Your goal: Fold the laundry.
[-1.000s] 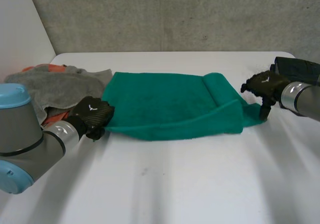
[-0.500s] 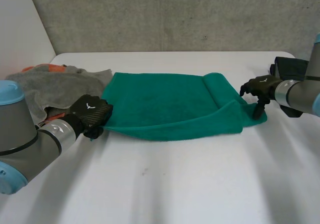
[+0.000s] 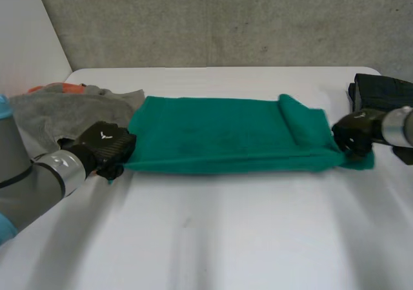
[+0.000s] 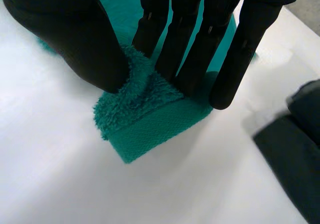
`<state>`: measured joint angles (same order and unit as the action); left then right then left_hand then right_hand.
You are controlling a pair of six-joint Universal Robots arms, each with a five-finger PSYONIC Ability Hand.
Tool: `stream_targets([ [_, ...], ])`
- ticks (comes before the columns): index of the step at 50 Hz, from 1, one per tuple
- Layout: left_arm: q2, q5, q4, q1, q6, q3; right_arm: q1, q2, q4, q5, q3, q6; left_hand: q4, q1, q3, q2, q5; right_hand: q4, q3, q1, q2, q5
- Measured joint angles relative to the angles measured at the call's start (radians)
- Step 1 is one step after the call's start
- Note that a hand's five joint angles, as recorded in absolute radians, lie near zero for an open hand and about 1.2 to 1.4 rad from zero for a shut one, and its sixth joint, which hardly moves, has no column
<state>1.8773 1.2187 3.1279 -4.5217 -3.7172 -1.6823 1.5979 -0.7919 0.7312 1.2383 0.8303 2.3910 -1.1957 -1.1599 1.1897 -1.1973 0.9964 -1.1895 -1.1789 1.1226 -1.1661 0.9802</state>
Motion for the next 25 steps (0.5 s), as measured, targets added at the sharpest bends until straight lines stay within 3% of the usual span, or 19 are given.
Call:
stream_targets([
  [4,-0.056,-0.001,-0.117,-0.006,-0.026,-0.01,-0.038,-0.13,0.026,-0.002,0.171,-0.128,0.0,0.0,0.0,0.0,0.0,0.0,-0.005,0.0,0.0,0.0],
  [8,-0.114,-0.001,-0.335,-0.012,-0.133,-0.035,-0.082,-0.275,0.089,-0.005,0.403,-0.339,0.0,0.0,0.0,0.0,0.0,-0.004,-0.004,0.0,0.0,0.01],
  [14,-0.086,0.001,-0.487,-0.018,-0.307,-0.022,-0.097,-0.317,0.137,-0.006,0.489,-0.487,0.0,0.0,0.0,0.0,0.0,-0.004,-0.004,0.0,0.0,0.01],
  [19,0.008,0.025,-0.446,0.006,-0.369,0.141,-0.066,-0.277,0.082,-0.008,0.356,-0.379,0.0,0.0,0.001,0.0,0.0,-0.004,-0.007,0.0,0.0,0.01],
  [25,0.096,0.061,-0.234,0.044,-0.262,0.478,-0.024,-0.246,-0.178,-0.01,0.085,-0.046,0.0,0.0,0.001,0.0,0.0,-0.004,-0.008,0.0,-0.008,0.011],
])
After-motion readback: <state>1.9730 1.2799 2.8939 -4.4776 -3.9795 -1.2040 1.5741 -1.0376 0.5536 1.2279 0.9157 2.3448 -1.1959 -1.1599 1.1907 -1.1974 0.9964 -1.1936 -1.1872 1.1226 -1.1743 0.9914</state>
